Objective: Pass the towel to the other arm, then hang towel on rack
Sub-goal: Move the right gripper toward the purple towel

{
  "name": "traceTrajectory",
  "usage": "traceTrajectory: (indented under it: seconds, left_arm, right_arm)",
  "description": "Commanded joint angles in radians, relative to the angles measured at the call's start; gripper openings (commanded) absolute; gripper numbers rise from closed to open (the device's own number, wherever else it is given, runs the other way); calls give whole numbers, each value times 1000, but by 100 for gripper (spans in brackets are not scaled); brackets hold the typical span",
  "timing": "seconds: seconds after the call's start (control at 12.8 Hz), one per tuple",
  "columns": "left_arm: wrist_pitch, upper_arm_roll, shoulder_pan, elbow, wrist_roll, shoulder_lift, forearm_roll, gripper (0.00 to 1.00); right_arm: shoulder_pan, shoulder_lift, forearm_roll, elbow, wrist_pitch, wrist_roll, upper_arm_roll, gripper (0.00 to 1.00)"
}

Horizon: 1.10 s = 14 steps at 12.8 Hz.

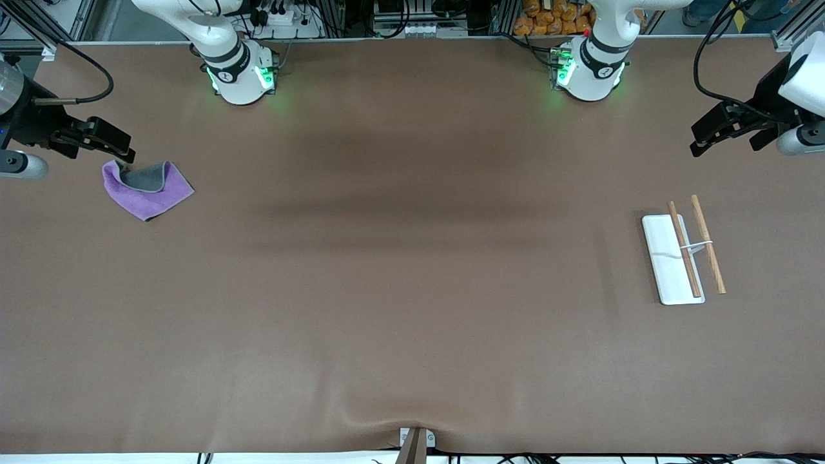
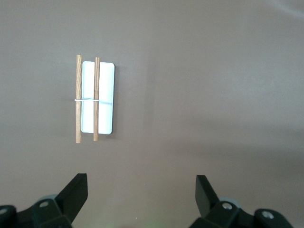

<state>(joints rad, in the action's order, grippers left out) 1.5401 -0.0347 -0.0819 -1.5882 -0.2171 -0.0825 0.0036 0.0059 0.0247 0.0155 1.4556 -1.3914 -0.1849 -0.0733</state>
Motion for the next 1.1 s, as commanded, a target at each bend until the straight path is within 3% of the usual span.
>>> traceTrajectory:
  seconds: [0.0, 0.39, 0.63, 0.86, 1.02]
  left_arm:
    - [-26, 2, -2, 20, 16, -2, 15, 100]
    - [-41, 3, 4, 36, 19, 16, 13, 100]
    - [-41, 1, 2, 34, 25, 20, 13, 100]
    - [-66, -4, 4, 34, 22, 7, 13, 100]
    - [-77, 1, 5, 34, 25, 4, 13, 100]
  right_arm:
    - [-1, 14, -12, -29, -3, 4, 0, 100]
    - [-4, 18, -12, -24, -3, 18, 3, 100]
    - [-59, 67, -11, -12, 9, 21, 3, 100]
    - [-182, 72, -9, 40, 9, 303, 3, 100]
    - [-245, 72, -12, 86, 8, 375, 6, 100]
